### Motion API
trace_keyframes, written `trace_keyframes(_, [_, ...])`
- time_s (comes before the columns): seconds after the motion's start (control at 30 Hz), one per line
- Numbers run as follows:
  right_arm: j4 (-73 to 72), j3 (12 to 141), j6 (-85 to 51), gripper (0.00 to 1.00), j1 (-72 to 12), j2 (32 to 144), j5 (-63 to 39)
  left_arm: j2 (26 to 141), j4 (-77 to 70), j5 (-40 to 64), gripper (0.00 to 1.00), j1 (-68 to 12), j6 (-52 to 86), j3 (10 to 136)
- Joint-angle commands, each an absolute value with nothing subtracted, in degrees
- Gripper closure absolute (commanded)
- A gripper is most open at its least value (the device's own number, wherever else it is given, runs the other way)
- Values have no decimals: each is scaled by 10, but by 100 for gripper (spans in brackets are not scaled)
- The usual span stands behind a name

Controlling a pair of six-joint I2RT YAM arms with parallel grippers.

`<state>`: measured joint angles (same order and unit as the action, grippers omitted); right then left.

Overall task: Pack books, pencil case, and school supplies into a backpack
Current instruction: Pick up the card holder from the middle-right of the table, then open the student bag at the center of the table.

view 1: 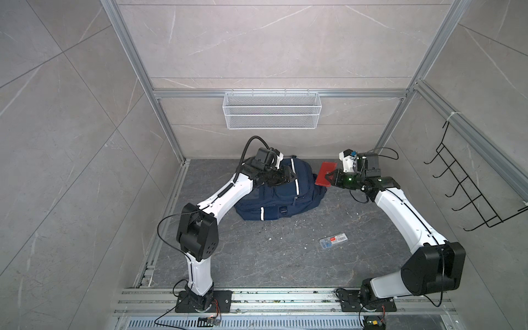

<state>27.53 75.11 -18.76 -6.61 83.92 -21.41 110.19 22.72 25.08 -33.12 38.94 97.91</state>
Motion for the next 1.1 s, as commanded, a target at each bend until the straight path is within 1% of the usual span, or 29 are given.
trace_keyframes(0.0, [315,765,-180,100,-68,833,-142,1134,200,223,46,-331,410,997])
trace_keyframes(0.1, [321,759,-182,100,-67,825,-139,1162,165,240,53,-336,412,1010])
trace_keyframes(0.43, [337,751,-179,100,-66,819,-133,1264,56,315,53,-350,471,1053])
trace_keyframes(0.6, [336,748,-181,100,-66,824,-135,1305,51,341,54,-355,480,1093])
trace_keyframes(0.67, [333,746,-182,100,-66,824,-135,1308,40,342,59,-355,486,1092])
trace_keyframes(0.8, [331,743,-180,100,-62,825,-140,1302,27,347,74,-355,488,1083])
trace_keyframes(0.83, [331,741,-179,100,-61,825,-141,1301,22,349,75,-354,490,1081])
trace_keyframes(0.97, [326,734,-181,100,-55,825,-146,1295,20,352,75,-355,492,1078])
trace_keyframes(1.07, [323,733,-182,100,-53,826,-147,1288,16,351,73,-355,493,1069])
